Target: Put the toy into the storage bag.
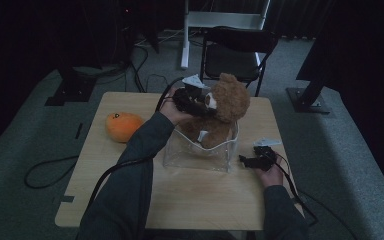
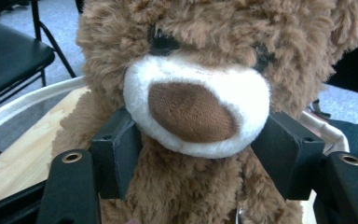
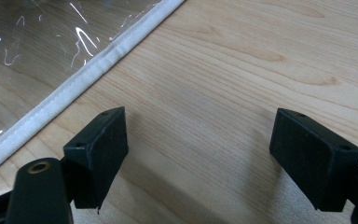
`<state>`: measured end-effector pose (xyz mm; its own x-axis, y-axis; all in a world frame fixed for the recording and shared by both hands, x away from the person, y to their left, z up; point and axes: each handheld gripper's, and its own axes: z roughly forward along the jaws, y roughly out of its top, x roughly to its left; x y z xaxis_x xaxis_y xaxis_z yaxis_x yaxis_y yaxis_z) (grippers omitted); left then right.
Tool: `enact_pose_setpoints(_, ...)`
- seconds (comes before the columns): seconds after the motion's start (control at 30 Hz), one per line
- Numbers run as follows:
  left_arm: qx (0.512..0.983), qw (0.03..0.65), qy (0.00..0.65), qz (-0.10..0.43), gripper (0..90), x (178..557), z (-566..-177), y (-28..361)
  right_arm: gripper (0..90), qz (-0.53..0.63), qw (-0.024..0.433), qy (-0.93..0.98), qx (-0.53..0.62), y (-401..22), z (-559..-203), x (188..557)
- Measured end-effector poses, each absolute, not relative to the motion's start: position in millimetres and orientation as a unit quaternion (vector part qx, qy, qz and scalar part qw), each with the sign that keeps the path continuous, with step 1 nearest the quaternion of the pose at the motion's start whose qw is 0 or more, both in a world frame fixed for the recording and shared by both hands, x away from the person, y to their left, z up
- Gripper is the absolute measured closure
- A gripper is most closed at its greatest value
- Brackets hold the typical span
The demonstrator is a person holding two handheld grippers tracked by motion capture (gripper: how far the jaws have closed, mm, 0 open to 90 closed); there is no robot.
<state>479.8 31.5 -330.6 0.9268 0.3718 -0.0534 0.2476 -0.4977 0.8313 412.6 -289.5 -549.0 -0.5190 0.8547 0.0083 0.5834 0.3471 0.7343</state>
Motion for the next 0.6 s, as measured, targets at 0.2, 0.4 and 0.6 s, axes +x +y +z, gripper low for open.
enact_pose_setpoints(0.2,0.849,0.489,0.189,0.065,30.9,479.9,-327.5,35.4,18.4,0.351,0.193,0.798,0.451,-289.5,-549.0,412.6)
enact_pose_setpoints(0.4,0.853,0.484,0.184,0.066,30.9,479.4,-327.8,33.9,18.4,0.351,0.193,0.798,0.45,-289.6,-549.0,412.6)
enact_pose_setpoints(0.6,0.848,0.491,0.186,0.069,30.8,479.2,-326.5,34.7,18.4,0.351,0.193,0.798,0.451,-289.6,-549.0,412.6)
